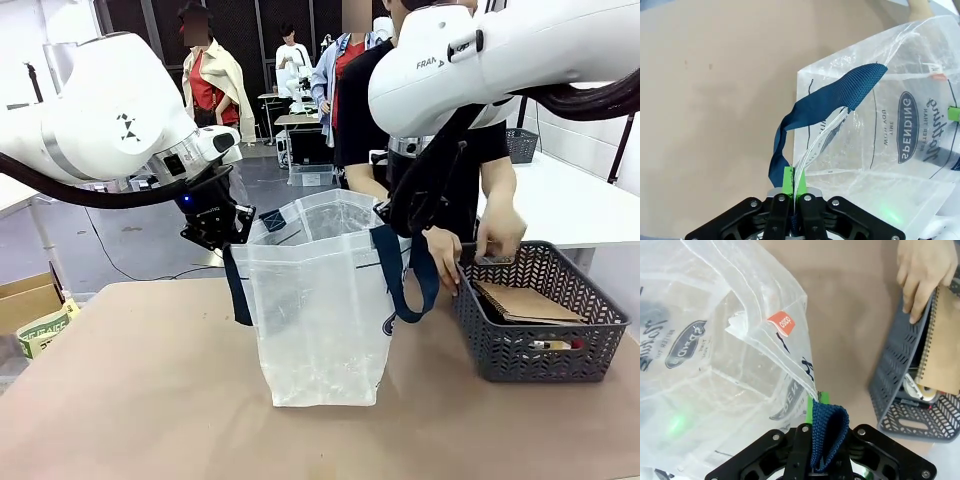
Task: Transfer purchased items from the store into the shopping bag.
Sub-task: Open the Reusable shopping bag in the center of the table, then move the Reusable shopping bag to the right side of the table.
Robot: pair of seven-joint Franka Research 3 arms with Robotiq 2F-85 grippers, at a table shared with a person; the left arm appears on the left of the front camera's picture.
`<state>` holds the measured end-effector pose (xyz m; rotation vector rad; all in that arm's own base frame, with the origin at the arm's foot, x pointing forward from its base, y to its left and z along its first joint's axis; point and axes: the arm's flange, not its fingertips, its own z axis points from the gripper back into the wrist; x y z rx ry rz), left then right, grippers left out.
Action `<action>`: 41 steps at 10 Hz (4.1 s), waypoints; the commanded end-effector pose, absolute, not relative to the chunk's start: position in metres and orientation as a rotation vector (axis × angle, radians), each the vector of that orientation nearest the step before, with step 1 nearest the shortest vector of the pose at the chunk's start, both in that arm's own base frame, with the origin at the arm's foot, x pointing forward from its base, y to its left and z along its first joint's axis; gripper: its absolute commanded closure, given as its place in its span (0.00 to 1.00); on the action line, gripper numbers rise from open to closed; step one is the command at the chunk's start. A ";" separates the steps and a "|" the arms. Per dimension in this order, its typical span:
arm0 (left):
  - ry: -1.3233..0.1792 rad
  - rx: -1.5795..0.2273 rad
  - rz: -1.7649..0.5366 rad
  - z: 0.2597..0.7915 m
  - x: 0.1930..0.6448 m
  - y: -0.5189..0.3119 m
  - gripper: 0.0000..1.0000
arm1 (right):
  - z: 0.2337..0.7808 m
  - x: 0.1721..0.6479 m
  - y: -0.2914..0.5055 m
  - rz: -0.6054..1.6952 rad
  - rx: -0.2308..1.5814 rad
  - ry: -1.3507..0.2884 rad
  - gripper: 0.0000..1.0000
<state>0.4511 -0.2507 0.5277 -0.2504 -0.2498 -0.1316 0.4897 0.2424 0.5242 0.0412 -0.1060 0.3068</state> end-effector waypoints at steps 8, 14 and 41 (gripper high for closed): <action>-0.246 -0.261 -0.120 0.528 0.452 -0.248 1.00 | 0.526 0.489 0.240 0.291 0.062 -0.101 1.00; -0.246 -0.261 -0.120 0.528 0.452 -0.248 1.00 | 0.526 0.489 0.240 0.291 0.062 -0.101 1.00; -0.263 -0.251 -0.264 0.528 0.455 -0.244 1.00 | 0.522 0.492 0.244 0.386 0.037 -0.149 1.00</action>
